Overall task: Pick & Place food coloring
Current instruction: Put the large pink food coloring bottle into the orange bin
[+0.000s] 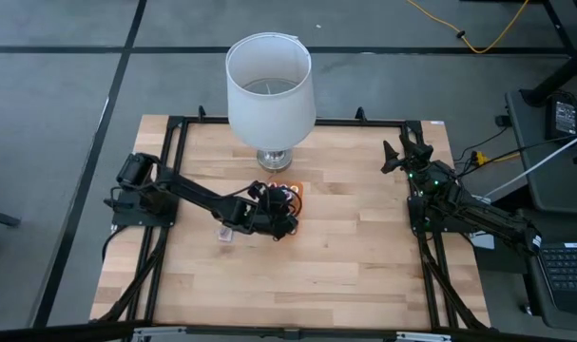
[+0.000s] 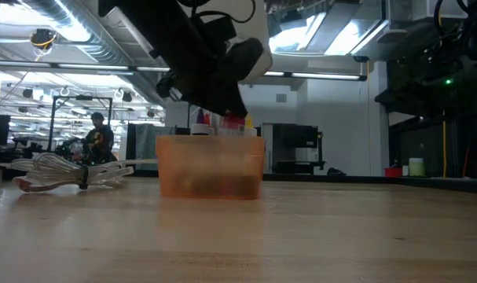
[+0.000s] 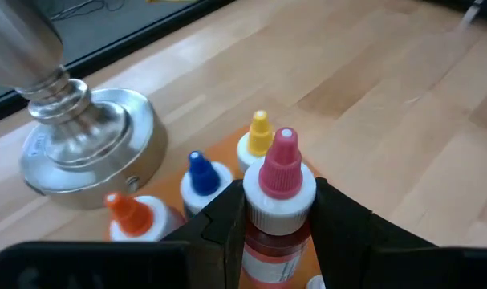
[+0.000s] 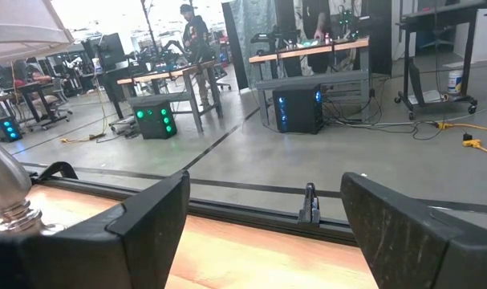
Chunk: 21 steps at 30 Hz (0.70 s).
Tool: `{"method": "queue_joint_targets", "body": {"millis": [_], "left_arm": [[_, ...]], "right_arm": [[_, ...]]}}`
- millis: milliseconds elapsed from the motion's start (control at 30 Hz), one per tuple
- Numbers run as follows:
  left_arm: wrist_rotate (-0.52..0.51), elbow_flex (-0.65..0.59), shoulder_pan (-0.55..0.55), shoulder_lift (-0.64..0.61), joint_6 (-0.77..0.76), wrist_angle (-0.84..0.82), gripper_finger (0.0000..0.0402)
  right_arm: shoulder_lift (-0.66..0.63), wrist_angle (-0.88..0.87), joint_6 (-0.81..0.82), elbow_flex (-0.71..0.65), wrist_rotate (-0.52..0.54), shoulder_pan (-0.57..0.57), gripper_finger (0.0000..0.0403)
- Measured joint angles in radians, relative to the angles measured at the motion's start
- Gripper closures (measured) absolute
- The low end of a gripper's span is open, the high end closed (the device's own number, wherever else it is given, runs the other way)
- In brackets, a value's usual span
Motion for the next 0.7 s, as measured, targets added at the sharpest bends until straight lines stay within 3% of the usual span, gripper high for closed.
{"method": "queue_joint_targets", "body": {"millis": [700], "left_arm": [[-0.034, 0.000, -0.010, 0.067, -0.089, 0.021, 0.0293]], "right_arm": [[0.000, 0.000, 0.000, 0.000, 0.000, 0.000, 0.0079]]}}
